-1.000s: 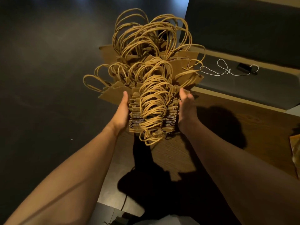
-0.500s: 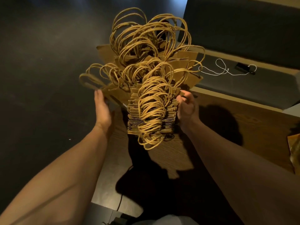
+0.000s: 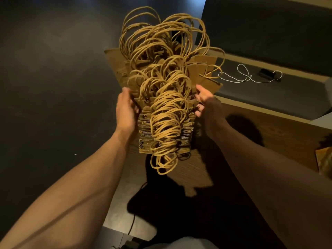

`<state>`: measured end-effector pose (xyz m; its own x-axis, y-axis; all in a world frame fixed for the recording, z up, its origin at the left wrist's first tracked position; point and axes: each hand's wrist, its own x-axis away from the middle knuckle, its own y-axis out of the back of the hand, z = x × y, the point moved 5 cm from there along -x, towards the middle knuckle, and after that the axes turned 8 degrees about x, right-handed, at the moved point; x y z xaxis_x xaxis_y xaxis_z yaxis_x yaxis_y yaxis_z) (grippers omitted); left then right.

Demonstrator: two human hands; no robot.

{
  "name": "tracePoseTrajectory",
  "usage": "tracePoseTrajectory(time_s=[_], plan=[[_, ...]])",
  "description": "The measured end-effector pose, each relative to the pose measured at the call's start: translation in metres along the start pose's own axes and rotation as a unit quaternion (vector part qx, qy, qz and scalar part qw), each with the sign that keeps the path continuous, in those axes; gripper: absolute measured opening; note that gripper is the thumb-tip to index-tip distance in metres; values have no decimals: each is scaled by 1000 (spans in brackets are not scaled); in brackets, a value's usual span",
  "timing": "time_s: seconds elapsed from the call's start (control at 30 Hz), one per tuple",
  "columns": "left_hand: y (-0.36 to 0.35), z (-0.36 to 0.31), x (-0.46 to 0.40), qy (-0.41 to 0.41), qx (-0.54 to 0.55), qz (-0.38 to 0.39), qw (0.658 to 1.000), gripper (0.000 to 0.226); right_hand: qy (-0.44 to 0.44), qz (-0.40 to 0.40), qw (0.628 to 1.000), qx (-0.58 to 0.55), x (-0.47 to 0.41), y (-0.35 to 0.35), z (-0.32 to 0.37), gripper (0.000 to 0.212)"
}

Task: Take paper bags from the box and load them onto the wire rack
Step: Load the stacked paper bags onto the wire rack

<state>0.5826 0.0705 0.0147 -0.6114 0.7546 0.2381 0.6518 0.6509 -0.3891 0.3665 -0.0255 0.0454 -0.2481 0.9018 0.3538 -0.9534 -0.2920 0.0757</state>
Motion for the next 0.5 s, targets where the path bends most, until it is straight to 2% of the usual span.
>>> tracePoseTrajectory(time_s=[0.07,0.13,0.2,0.3,0.37,0.43,0.5], plan=[[-2,3,0,41,37,35,998,50,-5,11,999,-39,4,-10,0,51],[-13,4,1,82,14,88,993,68,-24,21,999,-39,8,-23,3,60],[-16,3,1,96,-36,114,988,80,-30,8,999,-23,8,-30,6,55],[-27,-4,3,64,-83,145,984,57,-52,12,998,-33,-7,-25,-2,47],[-29,-4,3,63,-85,154,982,49,-80,15,996,-28,1,-26,5,60],[-32,-10,5,59,-136,154,977,46,-66,-11,998,5,-1,-24,13,71],[-26,-11,-2,23,-213,132,968,52,-72,-68,993,63,-10,-22,13,68]])
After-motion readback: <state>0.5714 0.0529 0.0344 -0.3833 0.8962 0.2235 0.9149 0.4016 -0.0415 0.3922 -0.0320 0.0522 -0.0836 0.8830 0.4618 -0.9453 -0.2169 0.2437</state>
